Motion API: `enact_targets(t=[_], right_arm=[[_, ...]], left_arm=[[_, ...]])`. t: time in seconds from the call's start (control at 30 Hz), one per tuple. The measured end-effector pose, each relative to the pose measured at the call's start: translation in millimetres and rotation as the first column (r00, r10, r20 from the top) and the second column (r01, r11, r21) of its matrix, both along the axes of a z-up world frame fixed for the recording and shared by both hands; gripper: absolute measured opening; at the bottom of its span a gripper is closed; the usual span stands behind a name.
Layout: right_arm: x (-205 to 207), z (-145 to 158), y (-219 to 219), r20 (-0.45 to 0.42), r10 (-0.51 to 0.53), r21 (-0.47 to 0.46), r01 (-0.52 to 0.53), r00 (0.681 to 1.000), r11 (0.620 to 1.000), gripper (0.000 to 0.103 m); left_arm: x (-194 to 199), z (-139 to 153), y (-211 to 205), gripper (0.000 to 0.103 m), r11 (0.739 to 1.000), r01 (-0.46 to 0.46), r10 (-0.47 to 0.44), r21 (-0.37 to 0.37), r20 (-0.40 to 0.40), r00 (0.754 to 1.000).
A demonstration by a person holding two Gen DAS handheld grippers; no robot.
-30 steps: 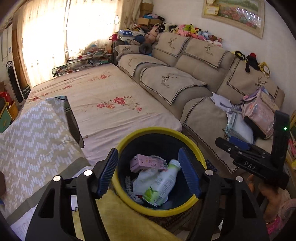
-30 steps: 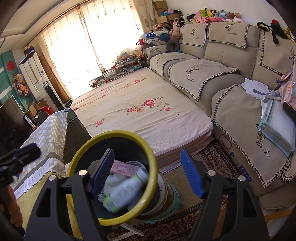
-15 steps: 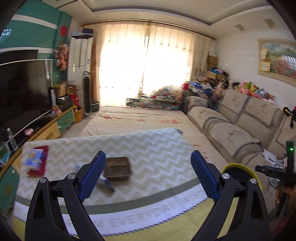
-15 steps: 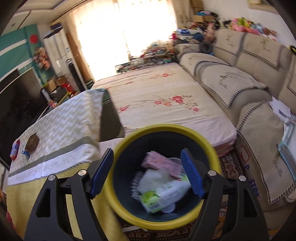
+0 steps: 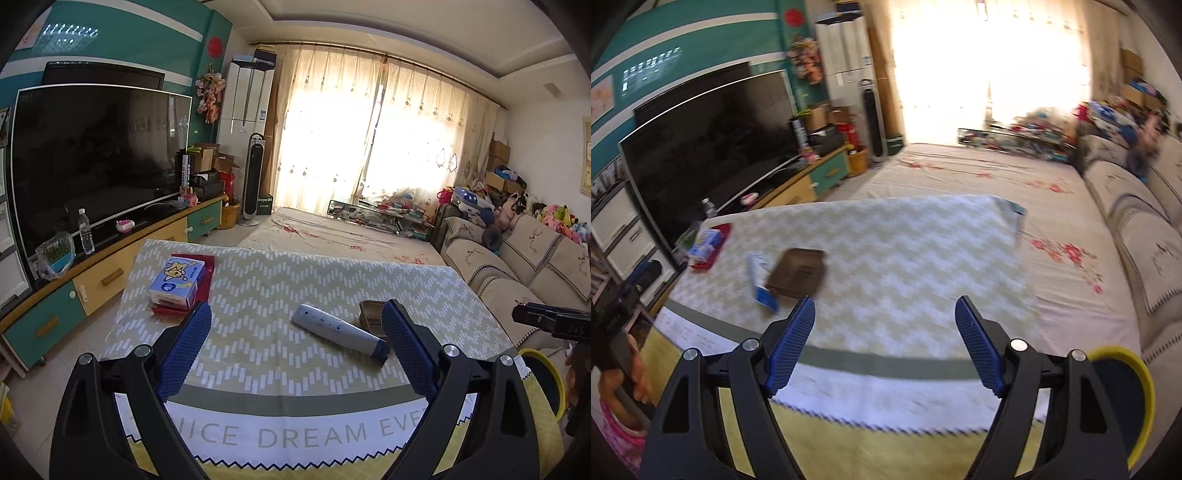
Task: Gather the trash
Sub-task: 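Reach the right tool to the brown plastic tray and grasp its rim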
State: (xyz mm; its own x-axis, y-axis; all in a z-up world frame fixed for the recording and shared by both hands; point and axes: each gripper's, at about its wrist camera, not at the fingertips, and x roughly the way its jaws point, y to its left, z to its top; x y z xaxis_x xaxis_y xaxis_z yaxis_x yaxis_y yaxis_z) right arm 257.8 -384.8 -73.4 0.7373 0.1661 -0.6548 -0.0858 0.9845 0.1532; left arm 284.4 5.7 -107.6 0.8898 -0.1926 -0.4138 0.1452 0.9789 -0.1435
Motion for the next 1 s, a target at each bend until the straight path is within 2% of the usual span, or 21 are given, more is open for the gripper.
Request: enact_targets(t=[0.13,0.3,0.47,0.73,1.0], right_arm=[[43.2,-2.0,42.7,-0.026,0.035,-0.002,-0.036,0.999,0.999,0.076],[89.8,-17.8,81.7,-0.095,0.030,-0.007,-0.031,0.995,0.999,0.080],[121.8,-38.5,100.4,-0.180,-0.014,-0.055,0.005,0.984,0.998,0.083],[129.8,-57.7,117.1,-0.212,-0.041,-0.094,0.021,0.976,0.995,0.084],[132.7,-76.5,135.9,-0.238,-0.027,-0.144,-0.008,0.971,0.990,0.083]], left_arm=[[-7.2,-4.7,-4.1,0.093,0.998,-0.031,0.029,0.051,0.025,0.999],[-4.5,-7.3,1.8,0.094,0.999,-0.036,0.036,0.023,0.007,0.999],[-1.8,-7.2,12.2,0.094,0.997,-0.075,0.075,-0.011,-0.003,0.997],[-3.7,-5.1,21.4,0.094,0.994,-0.098,0.098,-0.051,0.008,0.995],[-3.5,-5.0,23.1,0.094,0.993,-0.099,0.099,-0.063,0.005,0.995]])
